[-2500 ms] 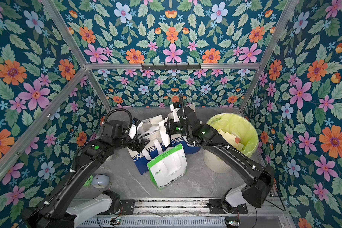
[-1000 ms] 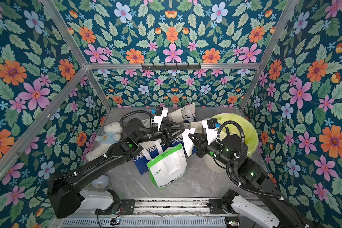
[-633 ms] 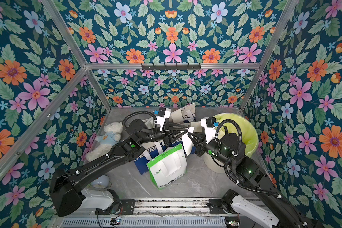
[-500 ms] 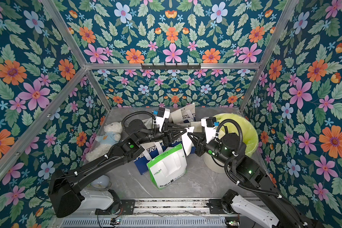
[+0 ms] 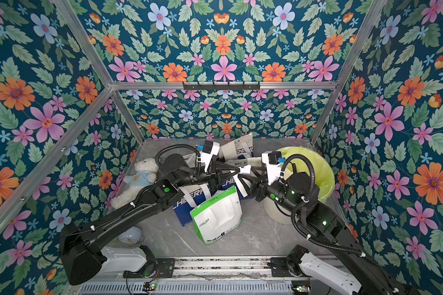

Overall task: Shred takeout receipts and throw away
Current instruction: Shred the takeout receipt.

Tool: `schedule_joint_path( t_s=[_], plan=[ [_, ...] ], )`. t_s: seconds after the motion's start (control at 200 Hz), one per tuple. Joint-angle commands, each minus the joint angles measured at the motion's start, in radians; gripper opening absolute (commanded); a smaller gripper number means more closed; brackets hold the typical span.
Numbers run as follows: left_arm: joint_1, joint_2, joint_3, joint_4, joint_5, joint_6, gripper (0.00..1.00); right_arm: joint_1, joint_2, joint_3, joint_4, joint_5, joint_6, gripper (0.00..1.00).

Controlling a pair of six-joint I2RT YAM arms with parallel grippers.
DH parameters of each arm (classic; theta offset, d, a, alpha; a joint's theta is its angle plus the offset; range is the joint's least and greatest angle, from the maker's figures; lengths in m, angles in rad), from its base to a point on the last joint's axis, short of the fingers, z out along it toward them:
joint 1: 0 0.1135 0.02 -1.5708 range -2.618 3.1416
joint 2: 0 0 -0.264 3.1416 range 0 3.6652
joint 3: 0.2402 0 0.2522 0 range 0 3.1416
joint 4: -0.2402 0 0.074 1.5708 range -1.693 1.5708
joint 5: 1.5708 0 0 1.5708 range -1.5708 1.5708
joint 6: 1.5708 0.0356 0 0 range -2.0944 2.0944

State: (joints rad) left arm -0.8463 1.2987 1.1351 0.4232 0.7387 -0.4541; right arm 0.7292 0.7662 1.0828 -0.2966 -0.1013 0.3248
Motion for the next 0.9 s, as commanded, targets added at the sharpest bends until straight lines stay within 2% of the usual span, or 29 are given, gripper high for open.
schedule_joint_path(
  t_s=[0.0, 0.14, 0.22, 0.34, 0.39, 0.46, 0.515, 0.65, 0.895],
  plan=[
    [0.0, -0.023, 0.042, -0.187, 0.042, 0.142, 0.0, 0.001, -0.023, 0.012, 0.0, -0.005, -0.052, 0.9],
    [0.0, -0.058, 0.078, -0.372, 0.093, 0.256, 0.0, 0.0, 0.035, 0.128, -0.147, -0.143, -0.141, 0.88],
    [-0.001, -0.075, 0.082, -0.413, 0.129, 0.28, 0.0, 0.001, 0.084, 0.198, -0.24, -0.201, -0.187, 0.86],
    [0.0, -0.106, 0.072, -0.448, 0.112, 0.308, 0.0, 0.001, 0.14, 0.276, -0.343, -0.24, -0.236, 0.86],
    [-0.001, -0.122, 0.068, -0.458, 0.106, 0.318, 0.0, 0.001, 0.158, 0.296, -0.371, -0.273, -0.244, 0.78],
    [0.0, -0.137, 0.06, -0.461, 0.09, 0.321, 0.0, 0.001, 0.172, 0.312, -0.386, -0.319, -0.245, 0.56],
    [0.0, -0.145, 0.058, -0.462, 0.086, 0.323, 0.0, 0.0, 0.173, 0.307, -0.378, -0.349, -0.241, 0.46],
    [0.0, -0.152, 0.063, -0.473, 0.067, 0.326, 0.0, 0.001, 0.159, 0.283, -0.35, -0.377, -0.23, 0.38],
    [0.0, -0.149, 0.078, -0.48, 0.054, 0.337, 0.0, 0.001, 0.171, 0.283, -0.332, -0.405, -0.214, 0.3]
  ],
)
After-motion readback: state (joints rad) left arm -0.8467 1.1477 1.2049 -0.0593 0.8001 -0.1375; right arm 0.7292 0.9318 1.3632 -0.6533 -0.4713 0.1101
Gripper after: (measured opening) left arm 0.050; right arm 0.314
